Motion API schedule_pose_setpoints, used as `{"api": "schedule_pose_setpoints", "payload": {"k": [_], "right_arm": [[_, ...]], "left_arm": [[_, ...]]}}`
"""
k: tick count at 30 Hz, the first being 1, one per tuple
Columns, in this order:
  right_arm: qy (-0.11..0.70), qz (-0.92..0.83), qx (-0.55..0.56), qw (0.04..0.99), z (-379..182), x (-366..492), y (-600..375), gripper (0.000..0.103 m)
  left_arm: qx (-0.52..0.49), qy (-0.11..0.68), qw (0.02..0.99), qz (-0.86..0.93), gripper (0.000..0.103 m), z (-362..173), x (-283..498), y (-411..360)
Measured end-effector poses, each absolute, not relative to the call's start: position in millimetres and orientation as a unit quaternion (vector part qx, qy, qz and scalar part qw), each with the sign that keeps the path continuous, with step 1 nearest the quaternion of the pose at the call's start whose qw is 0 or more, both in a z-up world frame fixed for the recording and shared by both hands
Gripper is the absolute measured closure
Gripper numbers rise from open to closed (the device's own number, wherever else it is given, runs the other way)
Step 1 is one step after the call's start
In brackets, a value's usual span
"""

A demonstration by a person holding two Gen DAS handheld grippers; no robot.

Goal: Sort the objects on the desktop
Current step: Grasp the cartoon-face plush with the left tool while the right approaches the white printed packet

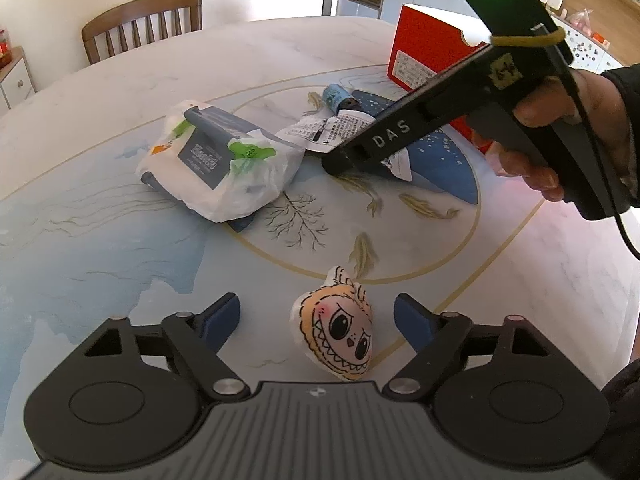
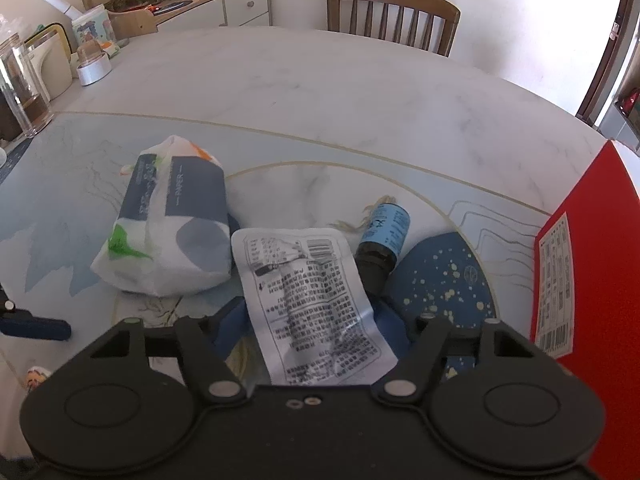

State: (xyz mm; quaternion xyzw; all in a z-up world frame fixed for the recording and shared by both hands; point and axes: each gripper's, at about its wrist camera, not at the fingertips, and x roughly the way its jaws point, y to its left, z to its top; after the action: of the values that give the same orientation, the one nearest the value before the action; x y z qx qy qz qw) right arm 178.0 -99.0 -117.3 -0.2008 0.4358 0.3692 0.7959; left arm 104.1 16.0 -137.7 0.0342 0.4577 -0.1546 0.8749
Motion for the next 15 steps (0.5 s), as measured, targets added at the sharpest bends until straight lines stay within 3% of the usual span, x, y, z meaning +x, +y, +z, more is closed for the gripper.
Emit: {"api": "schedule_pose_setpoints", "payload": {"k": [8,15], "right_arm": [[0.44,0.361,-0.199,0.798,-116.8,164.9,-106.4,0.038],[0.447,0.352,-0.185,0.801,-112.9,152.9,-115.7,0.041]], "left_arm": [[0.051,0.454,0.874,-0.165,0.04,-134.5,98.5,12.0],[0.047,0.453,0.874,-0.167,0.065,-131.6,96.4,13.2]]}}
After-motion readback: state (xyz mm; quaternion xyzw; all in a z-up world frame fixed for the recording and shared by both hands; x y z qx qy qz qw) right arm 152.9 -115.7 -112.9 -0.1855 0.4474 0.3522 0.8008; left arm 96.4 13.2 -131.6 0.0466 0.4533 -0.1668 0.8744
